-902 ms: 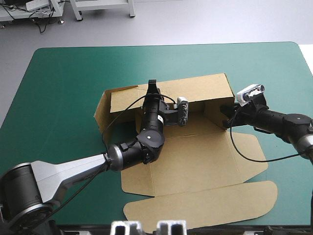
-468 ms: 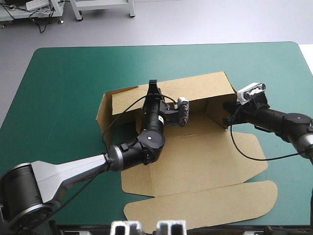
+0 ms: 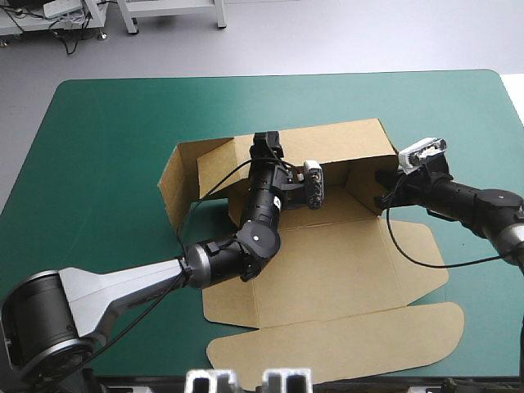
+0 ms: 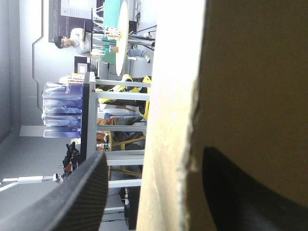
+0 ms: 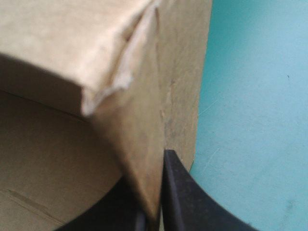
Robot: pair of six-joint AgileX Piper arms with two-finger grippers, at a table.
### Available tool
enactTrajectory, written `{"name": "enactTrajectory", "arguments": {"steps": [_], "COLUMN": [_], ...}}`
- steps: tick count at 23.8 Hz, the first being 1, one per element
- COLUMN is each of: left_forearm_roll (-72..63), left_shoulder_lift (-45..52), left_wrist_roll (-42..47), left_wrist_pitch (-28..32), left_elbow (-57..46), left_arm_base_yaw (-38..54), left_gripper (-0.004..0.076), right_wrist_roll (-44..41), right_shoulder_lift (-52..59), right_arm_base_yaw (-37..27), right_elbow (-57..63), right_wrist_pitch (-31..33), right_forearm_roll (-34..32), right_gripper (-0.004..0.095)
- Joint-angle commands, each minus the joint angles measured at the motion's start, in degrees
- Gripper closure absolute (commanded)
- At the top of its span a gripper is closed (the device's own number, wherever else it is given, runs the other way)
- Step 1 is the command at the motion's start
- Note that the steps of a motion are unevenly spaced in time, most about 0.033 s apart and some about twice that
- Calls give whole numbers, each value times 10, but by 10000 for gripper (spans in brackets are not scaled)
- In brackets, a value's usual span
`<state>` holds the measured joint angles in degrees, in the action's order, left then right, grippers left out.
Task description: Fold the box
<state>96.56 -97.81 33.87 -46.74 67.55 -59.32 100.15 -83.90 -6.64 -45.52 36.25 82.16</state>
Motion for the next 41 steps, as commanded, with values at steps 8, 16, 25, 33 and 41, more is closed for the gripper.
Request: {"name": "enactTrajectory", "arguments": {"steps": [8,16,25,33,41], "left_forearm_roll": [56,56,-50,-528,-863], "left_shoulder_lift": [24,27,92,180,183], "left_wrist_roll": [74,75,68,-112,-288], "left_wrist_pitch": [-33,-107,-104,-76,-181], "left_elbow": [22,91,273,320,298], "left_arm_base_yaw": [-84,-159,-61,322,546], "left_gripper": [297,304,724,724,724], "right_wrist_roll": [-16,-16,-94,-407,-684], "right_shoulder_lift": [13,13,52,119,43], "right_arm_base_yaw": [1,1,1,1,1], "right_elbow": [-14,-14,-17,-124,-326], "right_wrist_pitch": [33,32,22,61,248], "right_forearm_roll": [21,21,7,-205,-427], "right_gripper": [909,909,908,908,908]}}
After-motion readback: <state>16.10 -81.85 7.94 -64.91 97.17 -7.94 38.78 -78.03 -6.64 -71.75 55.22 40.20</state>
